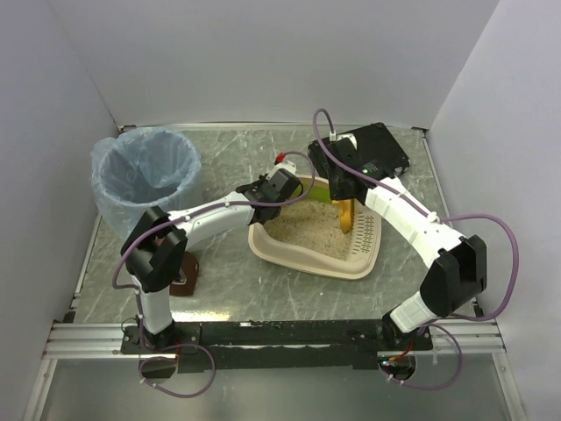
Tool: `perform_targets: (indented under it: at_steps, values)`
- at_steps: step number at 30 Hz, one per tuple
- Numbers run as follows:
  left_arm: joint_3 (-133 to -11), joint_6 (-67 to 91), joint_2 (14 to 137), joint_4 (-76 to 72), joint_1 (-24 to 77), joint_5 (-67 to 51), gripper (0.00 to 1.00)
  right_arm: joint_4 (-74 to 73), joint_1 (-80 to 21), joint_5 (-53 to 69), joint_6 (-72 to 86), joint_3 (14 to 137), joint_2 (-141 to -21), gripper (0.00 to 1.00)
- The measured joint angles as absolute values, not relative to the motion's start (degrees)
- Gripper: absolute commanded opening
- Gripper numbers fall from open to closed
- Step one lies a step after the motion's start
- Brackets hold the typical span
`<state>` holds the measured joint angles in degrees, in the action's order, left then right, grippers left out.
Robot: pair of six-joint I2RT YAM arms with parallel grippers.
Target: Clean the litter box
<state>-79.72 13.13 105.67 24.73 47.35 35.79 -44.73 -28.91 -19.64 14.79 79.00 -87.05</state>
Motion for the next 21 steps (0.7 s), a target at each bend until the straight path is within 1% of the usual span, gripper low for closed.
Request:
perform_targets:
  at_steps: [10,21]
  values:
    - [-75.9,18.4,102.5,23.2,47.4,34.3,0.01,-35.7,-27.6,-13.8,17.6,73.1,-83.1,0.00]
    - [-75.7,19.3,102.3,23.2,47.4,34.3,0.01,-28.2,-26.8,-12.4,22.6,67.4,-80.1,0.00]
